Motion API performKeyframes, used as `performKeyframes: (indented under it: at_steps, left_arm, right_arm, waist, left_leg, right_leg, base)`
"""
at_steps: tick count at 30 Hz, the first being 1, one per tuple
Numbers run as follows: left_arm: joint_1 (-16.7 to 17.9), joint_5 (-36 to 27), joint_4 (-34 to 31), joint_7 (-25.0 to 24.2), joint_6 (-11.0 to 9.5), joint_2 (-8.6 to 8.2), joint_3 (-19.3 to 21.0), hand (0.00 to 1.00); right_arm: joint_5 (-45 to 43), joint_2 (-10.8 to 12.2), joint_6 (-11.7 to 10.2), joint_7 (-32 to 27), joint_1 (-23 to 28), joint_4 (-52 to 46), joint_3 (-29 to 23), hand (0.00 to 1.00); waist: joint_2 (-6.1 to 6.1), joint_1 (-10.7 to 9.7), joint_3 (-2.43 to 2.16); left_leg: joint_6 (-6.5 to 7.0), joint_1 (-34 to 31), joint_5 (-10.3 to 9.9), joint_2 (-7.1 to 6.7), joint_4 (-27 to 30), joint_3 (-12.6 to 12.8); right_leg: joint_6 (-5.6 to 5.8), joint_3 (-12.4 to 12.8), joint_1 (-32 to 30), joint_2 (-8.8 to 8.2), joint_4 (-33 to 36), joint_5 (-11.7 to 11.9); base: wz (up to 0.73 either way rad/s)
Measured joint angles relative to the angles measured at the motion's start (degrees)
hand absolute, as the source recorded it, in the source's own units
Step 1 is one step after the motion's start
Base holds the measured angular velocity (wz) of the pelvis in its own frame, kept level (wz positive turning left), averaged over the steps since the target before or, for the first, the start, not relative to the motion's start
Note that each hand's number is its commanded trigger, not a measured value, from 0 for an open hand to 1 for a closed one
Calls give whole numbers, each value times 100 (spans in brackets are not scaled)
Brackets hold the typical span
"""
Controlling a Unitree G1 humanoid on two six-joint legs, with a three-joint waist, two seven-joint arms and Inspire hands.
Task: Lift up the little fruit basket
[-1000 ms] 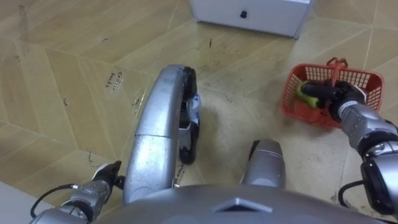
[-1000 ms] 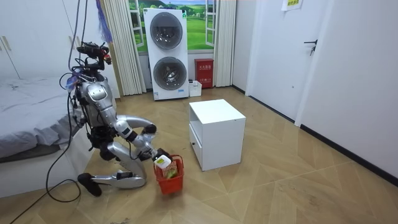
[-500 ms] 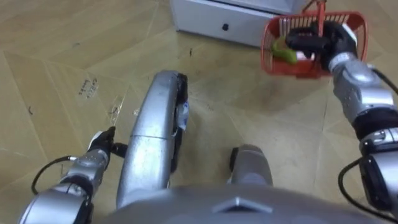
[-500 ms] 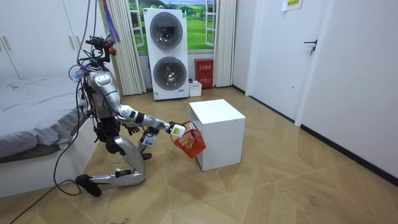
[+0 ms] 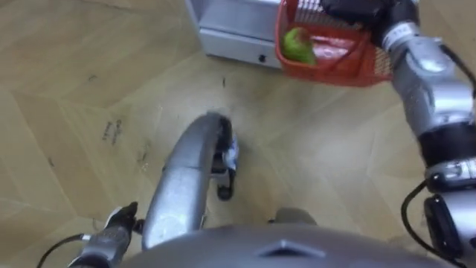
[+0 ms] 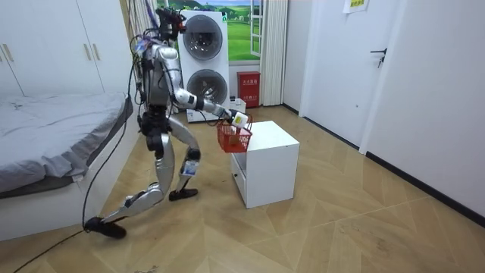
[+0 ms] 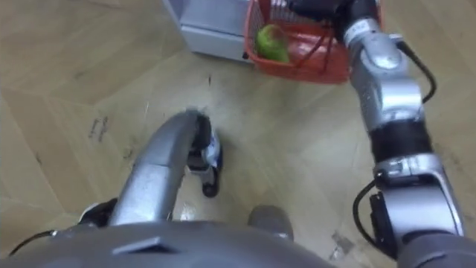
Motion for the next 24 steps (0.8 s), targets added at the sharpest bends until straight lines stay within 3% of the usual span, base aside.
performKeyframes:
  at_steps: [1, 2, 3, 4, 5, 6, 7, 8, 9, 10, 12, 13, 15, 16, 18, 19, 24]
  left_arm:
    - [88, -8, -18, 62, 35, 35, 119, 0]
    - [191, -8, -42, 107, 116, 65, 120, 0]
    - [197, 0, -61, 113, 158, 71, 120, 0]
    - [191, 1, -118, 138, 243, 105, 119, 0]
    - [147, 3, -157, 177, 245, 161, 54, 0]
    - [130, 9, -157, 198, 235, 175, 50, 0]
    - [135, 52, -162, 253, 213, 199, 53, 0]
    - [148, 53, -172, 277, 209, 216, 54, 0]
    - [160, 51, -162, 310, 210, 250, 53, 0]
    - [156, 75, -154, 346, 214, 259, 54, 0]
    - [159, 96, -133, 374, 212, 268, 69, 0]
    - [182, 101, -150, 380, 228, 171, 64, 0]
    - [242, 96, -230, 360, 272, 101, 72, 0]
    - [238, 97, -328, 359, 344, 43, 71, 0]
    - [240, 100, -400, 349, 382, -33, 71, 0]
    - [301, 117, -393, 338, 413, -39, 82, 0]
    - [311, 158, -385, 209, 465, -22, 83, 0]
  right_arm:
    - [-4, -18, -1, 47, 183, -245, -14, 100]
    - [8, -79, -11, 97, 234, -437, -48, 100]
    - [9, -144, -13, 111, 259, -567, -93, 100]
    - [17, -168, -52, 136, 261, -774, -310, 100]
    - [78, -148, -215, 142, 242, -812, -522, 100]
    - [99, -142, -270, 143, 208, -816, -584, 100]
    - [158, -141, -301, 147, 188, -880, -639, 100]
    - [194, -146, -299, 149, 196, -946, -639, 100]
    - [228, -139, -299, 160, 201, -1058, -605, 100]
    - [224, -136, -299, 161, 203, -1100, -550, 100]
    - [194, -122, -282, 107, 263, -1157, -484, 100]
    - [194, -113, -247, 43, 345, -1205, -480, 100]
    - [264, -72, -178, 28, 245, -1229, -390, 100]
    - [294, -63, -180, 71, 164, -1234, -389, 100]
    - [293, -53, -168, 148, 122, -1235, -352, 100]
    - [279, 19, -150, 207, 137, -1242, -247, 100]
    - [553, 44, -135, 386, 135, -1733, -152, 100]
  waist:
    - [8, -56, 6]
    - [60, -162, 2]
    - [80, -162, -9]
    - [83, -141, -8]
    - [93, -130, -2]
    - [96, -83, -2]
    - [125, 6, -8]
    - [151, 32, -8]
    - [199, 29, -9]
    - [232, -22, -5]
    - [201, -103, -26]
    - [323, -137, -70]
    - [280, -52, -65]
    - [258, -59, -55]
    - [241, 30, -46]
    - [182, 55, -73]
    - [143, 122, -61]
  left_leg:
    - [13, 480, 136, 7, -449, -66]
    - [-28, 949, 205, 15, -820, -84]
    - [-65, 1158, 229, 32, -1047, -63]
    - [-187, 1597, 322, 41, -1605, -69]
    - [-214, 1946, 514, 52, -2093, -191]
    - [-235, 2090, 583, 88, -2264, -218]
    - [-330, 2361, 666, 161, -2582, -391]
    - [-375, 2466, 701, 213, -2705, -492]
    - [-473, 2649, 761, 327, -2863, -690]
    - [-557, 2808, 817, 411, -2991, -957]
    - [-632, 2907, 841, 539, -2896, -1013]
    - [-779, 2956, 800, 733, -2739, -877]
    - [-931, 2990, 884, 904, -2949, -546]
    - [-923, 2950, 959, 887, -3436, -441]
    - [-872, 2867, 1647, 838, -4060, -354]
    - [-847, 3063, 1753, 832, -4180, -229]
    - [-827, 3558, 1775, 713, -4392, -183]
  right_leg:
    - [-43, -45, -63, 43, -311, 476]
    - [-102, -143, -38, 85, -383, 1243]
    - [-85, -141, -15, 86, -413, 1622]
    - [39, -165, -30, 104, -444, 2413]
    - [43, -176, -120, 111, -360, 2575]
    - [-39, -176, -264, 136, -273, 2256]
    - [-80, -306, -572, 185, -247, 1600]
    - [-75, -417, -717, 216, -323, 1358]
    - [-90, -598, -998, 296, -748, 994]
    - [-165, -707, -1213, 374, -1429, 807]
    - [-319, -902, -1365, 421, -2795, 945]
    - [-466, -1095, -1187, 496, -2885, 1130]
    - [-584, -1019, -815, 674, -3361, 1242]
    - [-602, -967, -673, 726, -3635, 1320]
    - [-603, -927, -519, 789, -3921, 1414]
    - [-556, -889, -357, 784, -4102, 1457]
    - [-463, -1064, 226, 772, -4714, 1595]
  base:
    - [-53]
    - [-38]
    - [-23]
    - [-5]
    - [-5]
    - [-18]
    - [-30]
    - [-24]
    - [7]
    - [26]
    - [45]
    - [29]
    - [5]
    - [0]
    - [-13]
    - [-13]
    - [-12]
